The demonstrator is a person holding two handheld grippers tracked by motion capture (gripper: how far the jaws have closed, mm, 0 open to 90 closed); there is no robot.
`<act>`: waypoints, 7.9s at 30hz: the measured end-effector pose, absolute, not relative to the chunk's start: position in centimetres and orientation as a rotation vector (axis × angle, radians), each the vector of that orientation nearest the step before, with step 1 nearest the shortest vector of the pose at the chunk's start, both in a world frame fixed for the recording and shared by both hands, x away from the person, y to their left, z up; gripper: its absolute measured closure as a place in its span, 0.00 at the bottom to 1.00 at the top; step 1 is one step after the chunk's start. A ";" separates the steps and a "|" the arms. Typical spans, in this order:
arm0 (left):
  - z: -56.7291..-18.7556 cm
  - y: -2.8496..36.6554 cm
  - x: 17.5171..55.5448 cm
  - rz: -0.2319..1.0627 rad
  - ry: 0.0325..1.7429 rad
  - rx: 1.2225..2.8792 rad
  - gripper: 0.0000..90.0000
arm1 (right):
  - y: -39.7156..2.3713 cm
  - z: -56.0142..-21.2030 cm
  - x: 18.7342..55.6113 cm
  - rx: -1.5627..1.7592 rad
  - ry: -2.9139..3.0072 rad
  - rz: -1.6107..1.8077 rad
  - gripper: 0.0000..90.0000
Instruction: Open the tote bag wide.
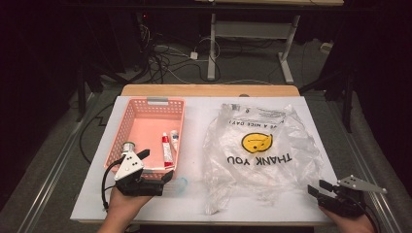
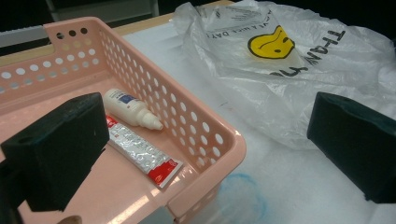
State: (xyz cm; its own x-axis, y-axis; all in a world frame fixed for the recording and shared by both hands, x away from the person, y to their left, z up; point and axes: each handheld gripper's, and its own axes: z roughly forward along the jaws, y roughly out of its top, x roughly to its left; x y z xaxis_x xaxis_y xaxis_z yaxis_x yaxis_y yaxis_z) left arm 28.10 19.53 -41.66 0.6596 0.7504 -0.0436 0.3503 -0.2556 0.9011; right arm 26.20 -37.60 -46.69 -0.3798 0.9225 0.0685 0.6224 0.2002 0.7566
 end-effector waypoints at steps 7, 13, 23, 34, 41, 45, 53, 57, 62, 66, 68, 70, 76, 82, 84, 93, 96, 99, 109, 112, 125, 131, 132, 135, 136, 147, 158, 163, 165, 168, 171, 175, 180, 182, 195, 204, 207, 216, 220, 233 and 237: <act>-41.7 19.3 28.6 0.472 0.861 1.859 0.00 | -37.3 -47.1 25.5 1.389 2.138 0.943 0.98; -41.6 19.0 28.9 0.473 0.844 1.861 0.00 | -36.7 -46.0 24.2 1.314 2.118 1.021 0.98; -41.5 17.9 29.5 0.459 0.811 1.876 0.00 | -32.8 -45.5 23.2 1.206 2.188 1.089 0.98; -41.4 17.8 29.8 0.459 0.805 1.875 0.00 | -29.5 -45.1 22.6 1.065 2.293 1.119 0.76; -41.4 18.2 29.9 0.459 0.829 1.862 0.00 | -33.5 -41.9 22.4 1.190 2.022 1.295 0.60; -41.3 18.0 29.7 0.457 0.827 1.868 0.00 | -34.7 -42.2 24.9 1.234 1.984 1.245 0.57; -41.4 18.0 29.6 0.445 0.835 1.902 0.00 | -35.6 -42.4 32.0 1.292 1.968 1.179 0.58; -41.6 18.4 29.0 0.449 0.841 1.915 0.00 | -35.5 -42.5 35.8 1.323 1.966 1.138 0.59; -41.8 19.3 28.2 0.449 0.869 1.906 0.00 | -35.9 -42.9 40.3 1.409 1.947 1.075 0.58; -41.8 20.0 27.4 0.466 0.889 1.901 0.00 | -36.6 -43.1 43.4 1.516 1.905 1.076 0.45; -41.8 20.3 27.1 0.475 0.902 1.895 0.00 | -36.5 -43.5 44.9 1.555 1.927 1.052 0.40; -41.8 20.6 26.8 0.483 0.914 1.891 0.00 | -36.2 -43.9 46.1 1.579 1.932 1.041 0.35; -41.9 20.9 26.6 0.487 0.930 1.891 0.00 | -35.6 -45.9 47.3 1.613 1.979 0.937 0.43; -42.1 20.5 26.8 0.473 0.913 1.917 0.00 | -36.0 -46.8 45.9 1.573 2.005 0.895 0.86; -42.1 20.3 27.0 0.464 0.914 1.913 0.00 | -36.7 -46.9 45.3 1.579 2.003 0.914 0.96; -42.0 18.9 27.2 0.452 0.875 1.934 0.00 | -40.6 -46.2 41.4 1.598 1.879 0.966 1.00; -42.0 18.8 27.4 0.443 0.871 1.931 0.00 | -42.0 -46.1 38.8 1.580 1.866 0.971 0.97; -42.0 18.7 27.5 0.436 0.868 1.927 0.00 | -43.0 -46.2 35.4 1.572 1.858 0.980 0.93; -41.8 18.6 27.8 0.445 0.884 1.912 0.00 | -43.3 -42.7 29.4 1.428 1.786 1.136 0.68; -41.7 18.7 27.9 0.462 0.878 1.911 0.00 | -41.7 -41.0 30.9 1.358 1.820 1.177 0.67; -42.0 19.3 28.1 0.457 0.872 1.912 0.00 | -34.5 -41.9 45.3 1.343 2.053 1.139 0.48; -42.1 19.1 28.2 0.441 0.859 1.916 0.00 | -32.6 -43.5 50.0 1.398 2.134 1.040 0.38; -42.2 19.1 28.3 0.441 0.858 1.918 0.00 | -32.3 -44.0 50.4 1.398 2.149 1.010 0.39; -42.3 18.9 28.3 0.437 0.854 1.927 0.00 | -31.9 -45.6 51.1 1.419 2.189 0.946 0.40; -42.3 18.8 28.3 0.437 0.852 1.930 0.00 | -31.8 -46.0 51.3 1.427 2.207 0.936 0.43; -41.4 18.7 27.6 0.457 0.828 1.914 0.00 | -31.5 -44.6 51.3 1.333 2.119 0.943 1.00; -41.7 19.1 28.0 0.442 0.853 1.898 0.00 | -36.3 -42.1 55.2 1.540 1.836 1.001 0.88; -41.6 19.0 28.0 0.442 0.853 1.889 0.00 | -36.2 -39.8 52.2 1.473 1.865 1.013 0.64; -41.6 18.8 28.1 0.440 0.845 1.893 0.00 | -36.1 -38.9 49.7 1.428 1.887 1.031 0.61; -42.0 18.5 28.1 0.435 0.846 1.912 0.00 | -35.6 -38.5 45.9 1.386 1.954 1.032 0.59; -42.0 18.3 28.0 0.420 0.848 1.898 0.00 | -34.8 -38.6 41.8 1.327 1.987 1.029 0.59; -41.9 18.0 27.8 0.424 0.828 1.882 0.00 | -33.8 -38.9 36.3 1.265 2.012 1.087 0.59; -42.1 17.7 28.0 0.428 0.815 1.882 0.00 | -32.6 -40.7 30.6 1.229 2.059 1.137 0.57; -42.3 17.6 28.2 0.419 0.815 1.890 0.00 | -32.0 -41.5 28.8 1.216 2.062 1.139 0.57; -42.7 18.2 28.3 0.414 0.855 1.874 0.00 | -30.4 -46.1 26.3 1.260 2.246 1.131 0.44; -42.7 18.5 28.6 0.399 0.852 1.885 0.00 | -29.1 -47.4 26.7 1.187 2.333 0.980 1.00; -42.7 18.8 28.4 0.404 0.860 1.880 0.00 | -28.7 -47.2 26.6 1.160 2.352 0.996 1.00; -42.5 19.1 28.0 0.422 0.871 1.873 0.00 | -26.2 -46.6 26.2 1.057 2.403 1.071 0.92; -42.8 19.2 28.1 0.424 0.879 1.883 0.00 | -26.8 -44.8 25.9 1.049 2.318 1.198 0.79; -42.9 18.7 27.6 0.423 0.869 1.887 0.00 | -22.0 -42.4 32.2 0.981 2.270 1.216 0.53; -43.0 18.5 27.4 0.431 0.863 1.892 0.00 | -21.3 -43.7 34.0 0.994 2.287 1.196 0.53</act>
State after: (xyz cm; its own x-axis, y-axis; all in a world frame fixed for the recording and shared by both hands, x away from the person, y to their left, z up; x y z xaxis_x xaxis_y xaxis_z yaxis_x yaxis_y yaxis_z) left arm 27.42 18.47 -42.96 0.6855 0.7248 -0.0696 0.3790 -0.2736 0.8840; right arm 33.98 -21.32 -43.75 -0.6809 0.7323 -0.0035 0.4148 0.3896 0.8223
